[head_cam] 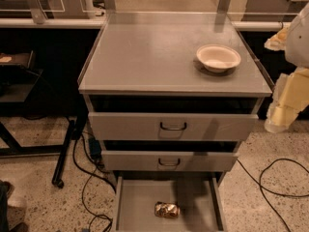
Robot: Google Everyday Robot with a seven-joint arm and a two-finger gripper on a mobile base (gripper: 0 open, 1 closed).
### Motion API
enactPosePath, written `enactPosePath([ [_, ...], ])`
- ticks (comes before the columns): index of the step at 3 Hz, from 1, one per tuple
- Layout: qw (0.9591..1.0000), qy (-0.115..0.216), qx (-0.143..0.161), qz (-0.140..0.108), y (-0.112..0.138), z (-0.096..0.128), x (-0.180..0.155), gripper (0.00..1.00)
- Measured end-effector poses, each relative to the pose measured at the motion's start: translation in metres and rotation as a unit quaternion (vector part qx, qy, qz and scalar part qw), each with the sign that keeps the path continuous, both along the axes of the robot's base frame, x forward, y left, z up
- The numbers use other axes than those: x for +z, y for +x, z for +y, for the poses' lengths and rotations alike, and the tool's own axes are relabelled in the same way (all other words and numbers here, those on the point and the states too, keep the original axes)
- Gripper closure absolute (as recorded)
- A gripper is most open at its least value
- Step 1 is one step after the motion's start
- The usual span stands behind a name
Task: Pick orange can from bottom drawer and place on counter
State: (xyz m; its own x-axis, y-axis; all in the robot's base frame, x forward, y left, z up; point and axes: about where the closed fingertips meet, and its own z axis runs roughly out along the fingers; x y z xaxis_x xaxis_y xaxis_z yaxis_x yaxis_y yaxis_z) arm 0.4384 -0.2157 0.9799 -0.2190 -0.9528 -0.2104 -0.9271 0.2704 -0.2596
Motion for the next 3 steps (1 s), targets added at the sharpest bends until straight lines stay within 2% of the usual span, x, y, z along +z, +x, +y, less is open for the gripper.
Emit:
enactPosePath([
  [1,1.0000,0.000,0.000,0.000,0.000,0.000,0.000,0.00],
  [2,0.9998,-0.003,0.011,0.015,-0.007,0.010,-0.031,0.00],
  [3,0.9986,-0.007,0.026,0.045,-0.015,0.026,-0.099,0.00],
])
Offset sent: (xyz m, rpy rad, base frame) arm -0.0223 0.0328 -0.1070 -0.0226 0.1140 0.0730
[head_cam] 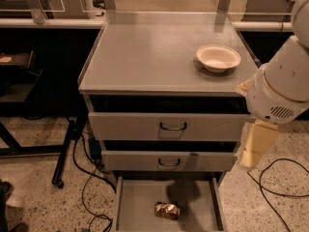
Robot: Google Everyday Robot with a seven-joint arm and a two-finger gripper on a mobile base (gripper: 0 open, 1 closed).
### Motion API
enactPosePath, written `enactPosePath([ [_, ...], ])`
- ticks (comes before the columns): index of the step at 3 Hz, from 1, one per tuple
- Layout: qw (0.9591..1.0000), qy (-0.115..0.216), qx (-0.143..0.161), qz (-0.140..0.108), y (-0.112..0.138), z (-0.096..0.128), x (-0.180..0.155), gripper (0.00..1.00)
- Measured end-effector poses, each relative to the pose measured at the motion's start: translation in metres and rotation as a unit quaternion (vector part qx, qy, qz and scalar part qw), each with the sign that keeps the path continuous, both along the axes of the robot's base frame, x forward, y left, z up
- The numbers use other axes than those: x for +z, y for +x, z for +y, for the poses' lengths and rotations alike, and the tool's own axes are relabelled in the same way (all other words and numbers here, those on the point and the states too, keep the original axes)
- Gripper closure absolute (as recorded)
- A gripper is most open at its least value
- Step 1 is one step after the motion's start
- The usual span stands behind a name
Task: Pick orange can from bottom drawer and place on counter
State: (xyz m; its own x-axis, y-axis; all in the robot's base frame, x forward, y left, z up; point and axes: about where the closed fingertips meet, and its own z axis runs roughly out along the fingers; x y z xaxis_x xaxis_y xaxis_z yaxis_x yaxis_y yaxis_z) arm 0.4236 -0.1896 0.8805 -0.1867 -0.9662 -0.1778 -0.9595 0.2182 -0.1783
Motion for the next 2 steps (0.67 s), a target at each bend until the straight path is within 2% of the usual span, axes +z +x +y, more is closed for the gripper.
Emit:
enactPosePath([
  [2,1.0000,0.004,0.002,0.006,-0.008,0.003,-0.011,0.00],
])
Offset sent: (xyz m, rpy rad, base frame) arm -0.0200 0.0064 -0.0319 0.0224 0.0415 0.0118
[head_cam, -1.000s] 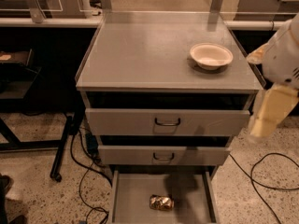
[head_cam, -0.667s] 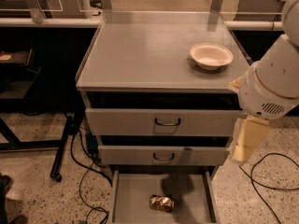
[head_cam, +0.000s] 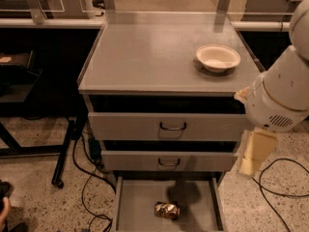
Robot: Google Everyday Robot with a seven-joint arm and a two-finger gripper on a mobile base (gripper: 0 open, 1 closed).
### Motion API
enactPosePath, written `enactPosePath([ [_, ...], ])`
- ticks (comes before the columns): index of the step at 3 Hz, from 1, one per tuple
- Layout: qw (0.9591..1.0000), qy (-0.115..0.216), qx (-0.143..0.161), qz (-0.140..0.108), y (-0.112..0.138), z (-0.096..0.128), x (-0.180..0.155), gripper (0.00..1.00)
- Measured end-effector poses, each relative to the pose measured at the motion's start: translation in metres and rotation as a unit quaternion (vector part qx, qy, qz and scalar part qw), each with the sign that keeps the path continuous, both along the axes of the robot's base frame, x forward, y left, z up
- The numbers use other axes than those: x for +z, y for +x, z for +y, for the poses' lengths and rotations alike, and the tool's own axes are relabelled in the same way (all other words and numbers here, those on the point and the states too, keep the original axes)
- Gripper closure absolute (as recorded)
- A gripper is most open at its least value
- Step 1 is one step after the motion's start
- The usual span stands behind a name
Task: Pick orange can from bottom drawer and place on counter
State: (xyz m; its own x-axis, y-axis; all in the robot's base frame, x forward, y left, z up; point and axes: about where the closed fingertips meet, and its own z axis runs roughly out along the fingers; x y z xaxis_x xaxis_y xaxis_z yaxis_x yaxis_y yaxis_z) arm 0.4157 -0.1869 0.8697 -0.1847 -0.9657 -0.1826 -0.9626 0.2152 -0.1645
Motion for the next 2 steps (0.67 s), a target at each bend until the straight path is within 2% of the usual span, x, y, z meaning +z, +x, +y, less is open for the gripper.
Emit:
enactPosePath([
  [1,0.9995,0.021,-0.001,0.025,-0.010,0.002,-0.042,0.00],
  [2,0.9965,0.045,-0.012,0.070,-0.022,-0.003,-0.121,0.00],
])
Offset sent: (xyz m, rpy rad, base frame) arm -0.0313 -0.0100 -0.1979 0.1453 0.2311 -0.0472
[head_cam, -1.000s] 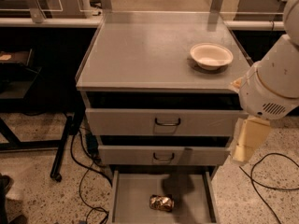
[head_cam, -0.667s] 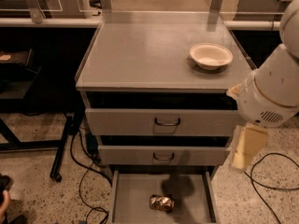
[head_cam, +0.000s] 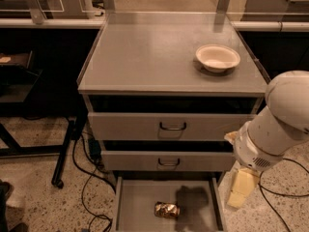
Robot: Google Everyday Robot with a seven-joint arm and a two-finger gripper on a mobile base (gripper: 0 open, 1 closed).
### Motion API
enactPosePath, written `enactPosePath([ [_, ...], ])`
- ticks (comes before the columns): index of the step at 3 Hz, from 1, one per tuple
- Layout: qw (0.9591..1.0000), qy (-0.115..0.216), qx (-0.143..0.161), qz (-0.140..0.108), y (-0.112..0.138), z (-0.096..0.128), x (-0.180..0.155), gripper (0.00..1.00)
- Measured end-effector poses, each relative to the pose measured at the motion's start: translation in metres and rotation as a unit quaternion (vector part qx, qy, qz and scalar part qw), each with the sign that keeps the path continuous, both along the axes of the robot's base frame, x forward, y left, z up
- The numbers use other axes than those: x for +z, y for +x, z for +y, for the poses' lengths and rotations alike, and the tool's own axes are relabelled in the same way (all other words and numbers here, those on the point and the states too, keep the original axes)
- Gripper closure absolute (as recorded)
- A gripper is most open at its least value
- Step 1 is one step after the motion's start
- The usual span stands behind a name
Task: Pick orange can from bottom drawer and place on counter
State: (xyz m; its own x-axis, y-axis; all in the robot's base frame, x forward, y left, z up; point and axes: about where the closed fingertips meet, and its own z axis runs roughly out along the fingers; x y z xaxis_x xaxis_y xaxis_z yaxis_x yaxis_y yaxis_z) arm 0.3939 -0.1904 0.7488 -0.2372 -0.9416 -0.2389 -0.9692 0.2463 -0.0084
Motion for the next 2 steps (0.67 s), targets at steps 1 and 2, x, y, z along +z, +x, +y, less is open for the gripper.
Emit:
enactPosePath([
  [1,1.0000,0.000,0.000,0.000,-0.0001,0.0001,-0.0001,0.00],
  [2,1.0000,0.007,0.003,-0.001,-0.0053,0.0029,-0.0079,0.00],
])
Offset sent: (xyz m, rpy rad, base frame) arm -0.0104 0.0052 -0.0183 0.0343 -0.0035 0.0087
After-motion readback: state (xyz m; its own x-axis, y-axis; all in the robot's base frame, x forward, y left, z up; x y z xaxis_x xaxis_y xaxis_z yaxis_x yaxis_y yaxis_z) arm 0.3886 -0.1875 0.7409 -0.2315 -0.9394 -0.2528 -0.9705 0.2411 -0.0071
